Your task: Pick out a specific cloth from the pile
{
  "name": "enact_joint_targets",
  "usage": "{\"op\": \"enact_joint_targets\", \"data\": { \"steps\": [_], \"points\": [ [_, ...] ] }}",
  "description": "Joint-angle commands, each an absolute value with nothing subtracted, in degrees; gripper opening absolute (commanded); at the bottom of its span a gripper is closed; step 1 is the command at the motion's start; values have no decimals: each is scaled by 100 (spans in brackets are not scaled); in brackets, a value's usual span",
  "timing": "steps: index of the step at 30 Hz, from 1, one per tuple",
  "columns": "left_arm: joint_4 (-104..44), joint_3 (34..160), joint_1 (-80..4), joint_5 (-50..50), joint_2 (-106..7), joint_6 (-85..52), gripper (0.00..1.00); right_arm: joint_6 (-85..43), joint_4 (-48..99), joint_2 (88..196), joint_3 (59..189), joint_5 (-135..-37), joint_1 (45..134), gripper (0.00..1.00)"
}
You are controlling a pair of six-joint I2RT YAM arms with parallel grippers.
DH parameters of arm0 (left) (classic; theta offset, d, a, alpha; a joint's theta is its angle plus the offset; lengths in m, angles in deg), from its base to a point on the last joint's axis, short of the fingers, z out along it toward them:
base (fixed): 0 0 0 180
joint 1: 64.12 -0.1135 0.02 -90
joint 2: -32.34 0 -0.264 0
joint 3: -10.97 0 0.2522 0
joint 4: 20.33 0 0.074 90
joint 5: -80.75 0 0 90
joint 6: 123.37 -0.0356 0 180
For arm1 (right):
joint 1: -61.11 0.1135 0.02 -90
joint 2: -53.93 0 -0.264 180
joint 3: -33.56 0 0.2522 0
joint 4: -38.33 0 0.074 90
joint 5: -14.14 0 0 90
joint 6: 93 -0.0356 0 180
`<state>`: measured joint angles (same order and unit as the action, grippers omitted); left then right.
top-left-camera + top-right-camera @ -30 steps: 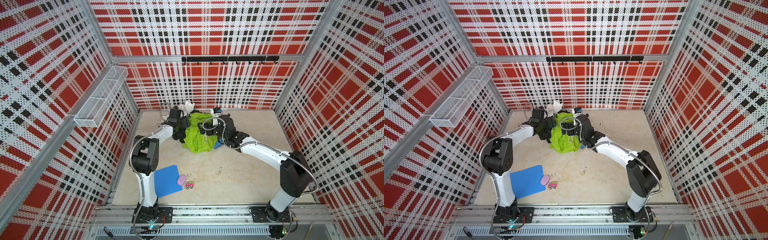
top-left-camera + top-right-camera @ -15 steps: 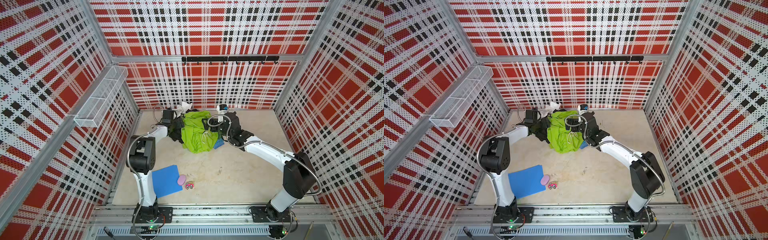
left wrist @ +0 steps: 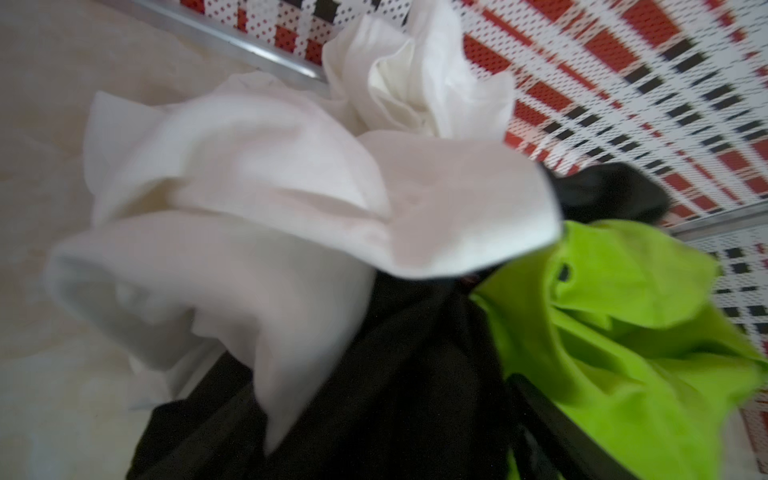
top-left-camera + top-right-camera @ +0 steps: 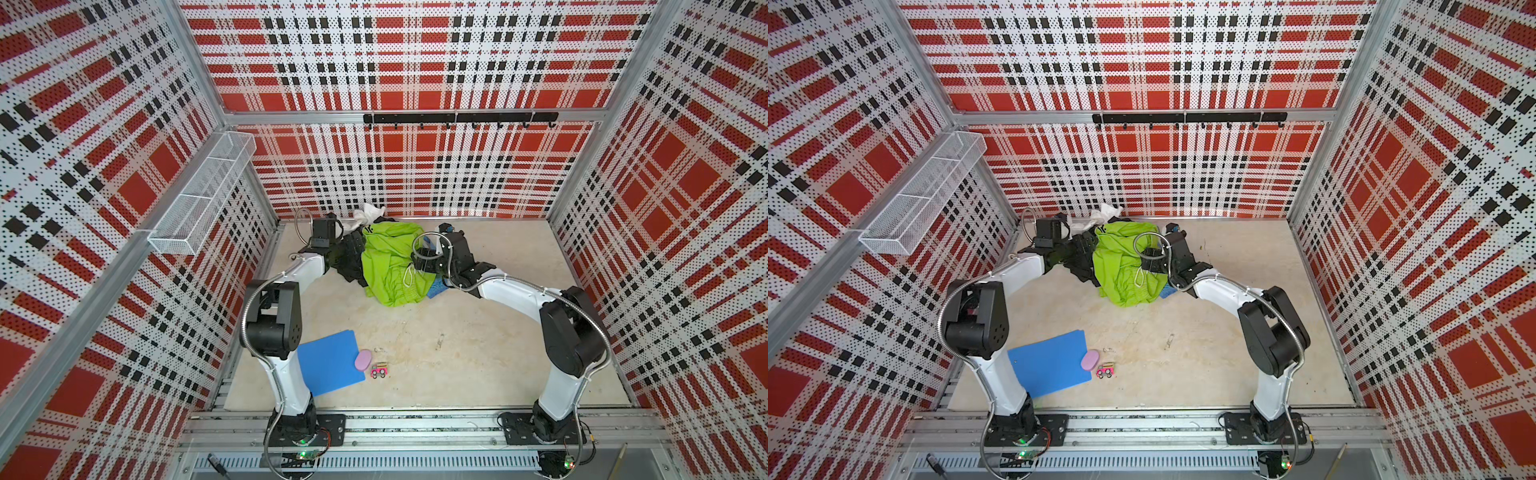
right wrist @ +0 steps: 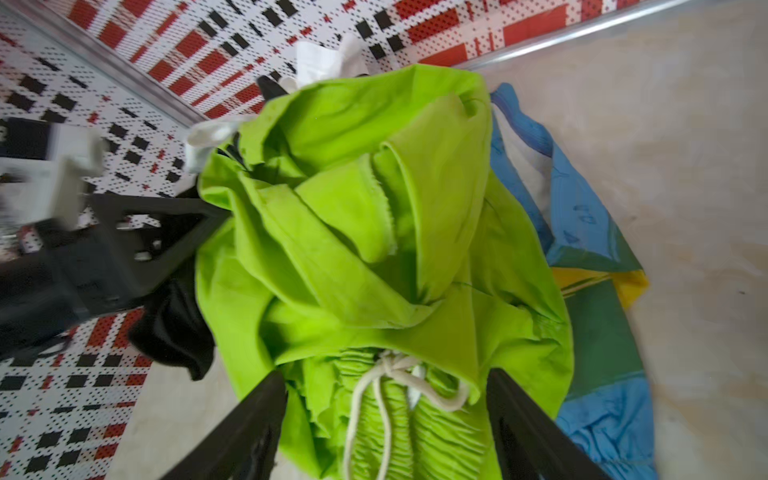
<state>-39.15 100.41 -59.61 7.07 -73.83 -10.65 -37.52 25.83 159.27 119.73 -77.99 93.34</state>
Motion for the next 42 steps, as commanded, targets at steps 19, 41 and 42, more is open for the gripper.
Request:
{"op": "enact_joint_targets", "data": {
  "steps": [19,41,42],
  "points": [
    [-3760,8920,-6299,2310,-4593,-1845,99,-3938,3289,17655,13002,-8871,9403,75],
    [-3740,8854,-6353,2203,-4428,-1826,99,-3884,1696,17678,14161,-7155,10039,99],
    [-3727,8876,-6351,2213,-4439,-1815,99,-3915,1536,17805,14293,-7130,10033,98]
  ]
}}
